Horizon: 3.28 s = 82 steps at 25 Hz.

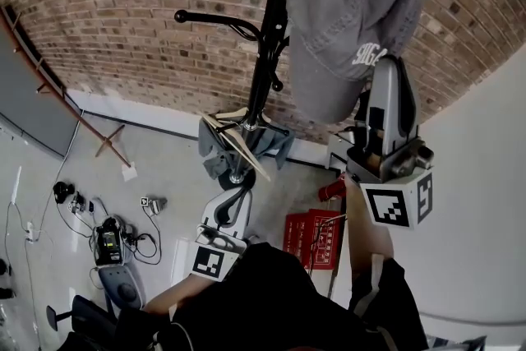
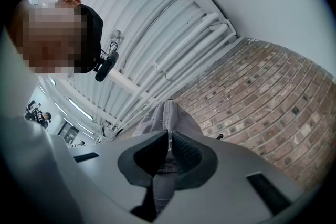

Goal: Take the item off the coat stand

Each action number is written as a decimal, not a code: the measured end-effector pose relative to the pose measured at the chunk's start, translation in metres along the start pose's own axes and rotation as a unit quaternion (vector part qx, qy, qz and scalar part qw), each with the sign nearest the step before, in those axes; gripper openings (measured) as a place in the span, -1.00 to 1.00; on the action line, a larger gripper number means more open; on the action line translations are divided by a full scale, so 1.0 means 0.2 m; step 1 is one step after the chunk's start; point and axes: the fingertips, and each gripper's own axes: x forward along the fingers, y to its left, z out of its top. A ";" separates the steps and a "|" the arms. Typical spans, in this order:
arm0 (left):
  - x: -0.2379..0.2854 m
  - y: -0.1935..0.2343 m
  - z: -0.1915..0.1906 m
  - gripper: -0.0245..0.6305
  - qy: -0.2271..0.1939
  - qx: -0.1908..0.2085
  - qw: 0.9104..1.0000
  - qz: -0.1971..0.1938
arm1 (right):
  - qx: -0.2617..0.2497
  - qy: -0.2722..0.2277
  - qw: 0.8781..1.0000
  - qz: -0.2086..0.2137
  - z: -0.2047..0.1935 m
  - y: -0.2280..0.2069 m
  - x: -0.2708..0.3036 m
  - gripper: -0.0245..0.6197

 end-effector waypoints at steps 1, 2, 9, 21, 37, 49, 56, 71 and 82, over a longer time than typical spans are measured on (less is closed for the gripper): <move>0.00 0.00 0.00 -0.87 -0.001 -0.001 1.000 0.001 | 0.000 -0.002 1.000 0.000 0.01 0.00 0.00 -0.81; -0.01 0.00 0.00 -0.87 -0.002 -0.001 1.000 0.001 | 0.000 -0.003 1.000 0.001 0.02 0.00 0.00 -0.81; -0.02 0.01 0.01 -0.87 -0.009 -0.011 1.000 0.002 | -0.012 -0.012 1.000 -0.011 0.08 0.00 0.00 -0.81; 0.01 0.00 0.01 -0.87 -0.012 -0.021 1.000 -0.016 | -0.043 -0.066 0.996 -0.037 0.24 0.02 -0.07 -0.81; 0.02 -0.01 -0.03 -0.87 0.004 -0.027 0.999 -0.032 | -0.057 -0.091 0.991 -0.074 0.29 -0.09 -0.20 -0.81; 0.02 -0.01 -0.02 -0.87 0.005 -0.024 0.999 -0.042 | -0.048 -0.051 0.995 -0.076 0.16 -0.07 -0.32 -0.81; 0.03 -0.02 -0.03 -0.87 0.010 -0.024 0.998 -0.051 | -0.046 -0.023 0.996 -0.076 0.06 -0.02 -0.39 -0.81; 0.05 -0.02 0.01 -0.87 -0.007 -0.017 0.999 -0.050 | -0.029 0.010 0.995 -0.095 -0.17 0.02 -0.59 -0.81; 0.06 -0.05 0.00 -0.87 -0.001 -0.018 0.998 -0.063 | -0.022 0.036 0.992 -0.119 -0.32 0.09 -0.71 -0.81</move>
